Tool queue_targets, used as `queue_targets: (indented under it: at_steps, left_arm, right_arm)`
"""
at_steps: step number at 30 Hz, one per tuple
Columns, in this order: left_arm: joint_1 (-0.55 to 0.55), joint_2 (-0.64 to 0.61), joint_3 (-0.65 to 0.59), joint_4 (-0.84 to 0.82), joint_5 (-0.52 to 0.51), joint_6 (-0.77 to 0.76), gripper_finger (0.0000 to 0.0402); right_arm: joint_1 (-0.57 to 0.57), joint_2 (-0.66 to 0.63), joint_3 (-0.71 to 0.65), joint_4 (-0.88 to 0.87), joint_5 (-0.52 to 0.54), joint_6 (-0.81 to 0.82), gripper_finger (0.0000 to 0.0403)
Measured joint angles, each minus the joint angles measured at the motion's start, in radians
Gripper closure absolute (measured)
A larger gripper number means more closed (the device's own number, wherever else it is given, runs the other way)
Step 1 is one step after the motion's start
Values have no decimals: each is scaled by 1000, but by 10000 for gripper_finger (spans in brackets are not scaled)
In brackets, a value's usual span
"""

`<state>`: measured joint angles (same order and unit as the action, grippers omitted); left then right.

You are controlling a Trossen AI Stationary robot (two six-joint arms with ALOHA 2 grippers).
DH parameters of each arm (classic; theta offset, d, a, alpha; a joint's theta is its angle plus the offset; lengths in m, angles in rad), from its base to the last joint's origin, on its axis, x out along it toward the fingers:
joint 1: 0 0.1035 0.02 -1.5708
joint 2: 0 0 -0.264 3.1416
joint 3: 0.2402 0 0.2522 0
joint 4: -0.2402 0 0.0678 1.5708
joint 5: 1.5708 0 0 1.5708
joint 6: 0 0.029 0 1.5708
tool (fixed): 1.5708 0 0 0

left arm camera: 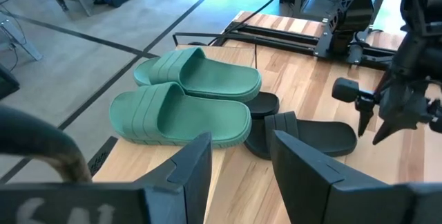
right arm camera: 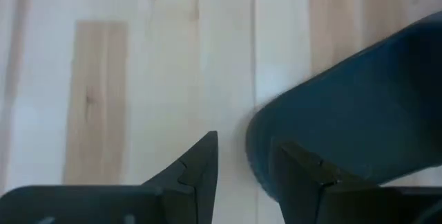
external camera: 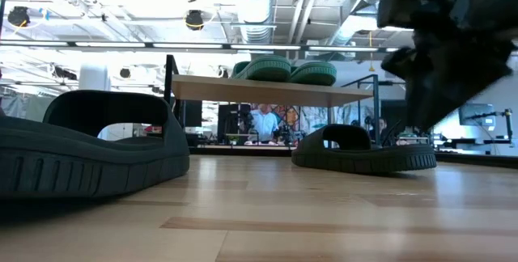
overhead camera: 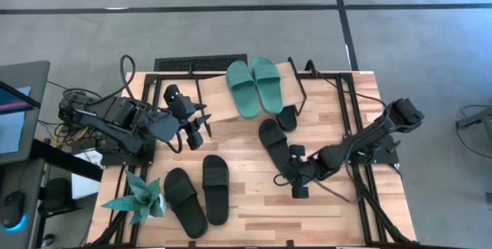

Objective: Pick and place slides into the shelf
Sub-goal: Put the black slide under the shelf

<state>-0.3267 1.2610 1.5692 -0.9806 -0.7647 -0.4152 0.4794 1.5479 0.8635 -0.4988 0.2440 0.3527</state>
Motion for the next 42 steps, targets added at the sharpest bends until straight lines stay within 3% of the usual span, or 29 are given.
queue_targets:
  at_steps: [14,42]
  left_arm:
    - [0,0,0,-15,26,-13,262]
    - [0,0,0,-17,29,-16,262]
  right_arm:
    - [6,62,3,10,42,42,336]
    - [-140,62,3,92,16,-25,337]
